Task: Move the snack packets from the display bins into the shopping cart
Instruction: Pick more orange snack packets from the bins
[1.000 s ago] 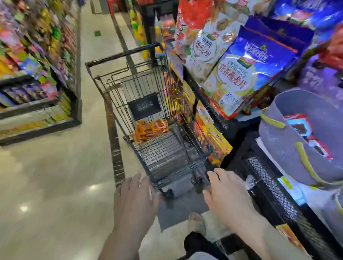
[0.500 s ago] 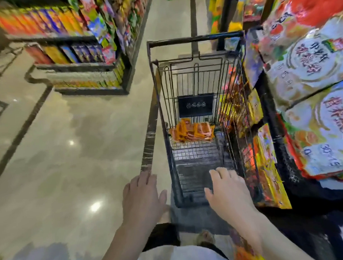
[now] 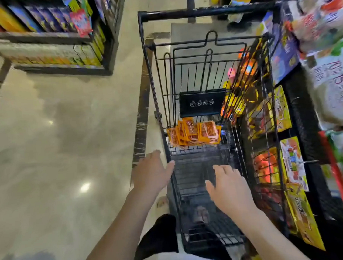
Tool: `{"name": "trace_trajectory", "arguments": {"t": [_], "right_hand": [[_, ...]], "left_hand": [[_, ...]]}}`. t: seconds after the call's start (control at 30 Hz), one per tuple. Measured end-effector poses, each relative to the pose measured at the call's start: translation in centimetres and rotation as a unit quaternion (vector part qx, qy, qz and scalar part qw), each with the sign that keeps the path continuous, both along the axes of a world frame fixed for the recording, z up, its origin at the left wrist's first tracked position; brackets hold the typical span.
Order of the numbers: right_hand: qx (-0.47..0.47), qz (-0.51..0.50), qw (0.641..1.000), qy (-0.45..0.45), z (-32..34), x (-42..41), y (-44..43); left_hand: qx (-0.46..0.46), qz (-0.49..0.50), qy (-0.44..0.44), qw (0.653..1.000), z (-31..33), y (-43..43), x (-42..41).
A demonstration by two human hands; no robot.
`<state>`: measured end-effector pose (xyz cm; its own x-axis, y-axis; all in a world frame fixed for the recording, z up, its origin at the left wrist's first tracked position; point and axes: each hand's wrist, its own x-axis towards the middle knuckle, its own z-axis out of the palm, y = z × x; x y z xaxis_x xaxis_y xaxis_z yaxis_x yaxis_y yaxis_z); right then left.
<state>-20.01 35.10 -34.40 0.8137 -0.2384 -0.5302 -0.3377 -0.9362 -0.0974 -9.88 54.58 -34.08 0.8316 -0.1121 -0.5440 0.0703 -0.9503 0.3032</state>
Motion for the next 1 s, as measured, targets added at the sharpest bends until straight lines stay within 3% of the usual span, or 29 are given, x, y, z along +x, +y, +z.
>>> {"name": "trace_trajectory", "arguments": {"t": [0.17,0.3,0.4,0.67,0.8,1.0], "right_hand": [[0.046,-0.043,0.998,-0.012,-7.0,7.9,-2.3],[0.088,-0.056,0.993,-0.049,-13.7,13.6,-3.6],[0.115,-0.075,0.989,-0.056,-18.6,17.1,-4.1],[0.096,-0.143,0.985,-0.012,-28.0,23.6,-3.5],[0.096,-0.180,0.978,-0.034,-30.3,24.1,-4.7],[0.198,-0.217,0.951,-0.092,-30.5,22.9,-7.6]], "left_hand": [[-0.095,0.153,-0.011,0.984,-6.7,-4.2,6.0],[-0.121,0.250,-0.104,0.955,-10.9,-6.0,8.0],[-0.119,0.258,-0.164,0.945,-12.5,-6.1,7.8],[-0.114,0.269,-0.206,0.934,-13.6,-5.7,7.3],[-0.128,0.283,-0.216,0.926,-14.0,-5.5,7.4],[-0.161,0.292,-0.232,0.914,-13.9,-5.5,7.4]]}}
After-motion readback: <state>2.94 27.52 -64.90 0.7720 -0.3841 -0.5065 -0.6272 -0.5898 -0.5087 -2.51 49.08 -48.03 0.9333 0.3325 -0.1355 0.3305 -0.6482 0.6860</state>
